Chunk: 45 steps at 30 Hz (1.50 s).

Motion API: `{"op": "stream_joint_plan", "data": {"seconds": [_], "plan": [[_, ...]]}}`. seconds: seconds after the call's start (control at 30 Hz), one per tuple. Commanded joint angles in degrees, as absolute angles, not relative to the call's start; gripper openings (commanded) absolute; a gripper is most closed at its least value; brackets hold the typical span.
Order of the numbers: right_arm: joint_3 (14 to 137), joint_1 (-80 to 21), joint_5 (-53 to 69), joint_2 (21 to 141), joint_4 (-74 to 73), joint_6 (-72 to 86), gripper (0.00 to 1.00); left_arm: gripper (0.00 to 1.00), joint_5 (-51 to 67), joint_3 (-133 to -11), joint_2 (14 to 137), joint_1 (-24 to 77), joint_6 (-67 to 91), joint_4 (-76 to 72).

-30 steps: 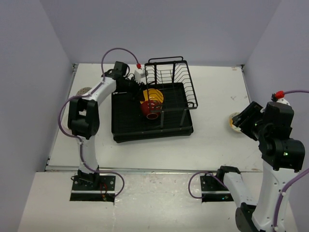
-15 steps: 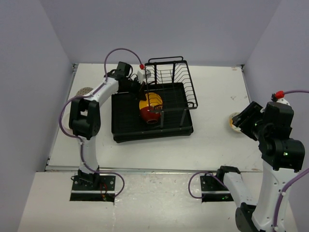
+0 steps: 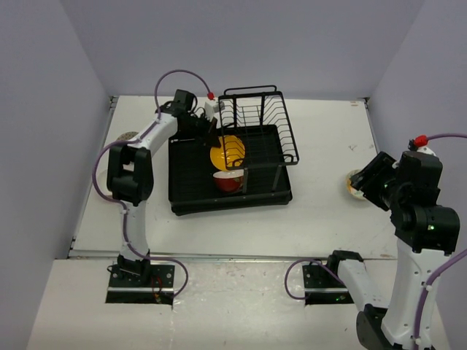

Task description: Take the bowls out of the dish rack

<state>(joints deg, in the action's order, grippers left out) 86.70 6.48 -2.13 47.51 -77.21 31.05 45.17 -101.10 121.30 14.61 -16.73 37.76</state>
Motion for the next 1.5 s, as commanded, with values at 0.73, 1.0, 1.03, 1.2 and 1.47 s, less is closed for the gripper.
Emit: {"op": "stream_joint_plan", "data": {"seconds": [0.73,1.0,1.03,1.2,1.47], "plan": [[87.1,6.2,-2.0,48.3,-79.5,29.7,0.59,0.0,43.3,-113.4,119.7,7.6,-13.4,35.0],[85.9,6.2,-0.3,48.0,-77.4,29.7,0.58,0.0,41.7,-109.8,114.1,2.2,-20.4,41.0],[85.8,6.2,-0.4,48.0,-77.2,29.7,0.59,0.0,41.5,-108.0,113.2,1.3,-20.8,41.9],[86.7,6.2,2.0,49.1,-76.4,29.4,0.58,0.0,39.9,-104.3,108.5,-2.6,-23.9,44.6],[89.7,6.2,3.5,50.9,-76.6,28.1,0.58,0.0,32.5,-107.1,108.7,-11.3,-24.4,50.5]]}}
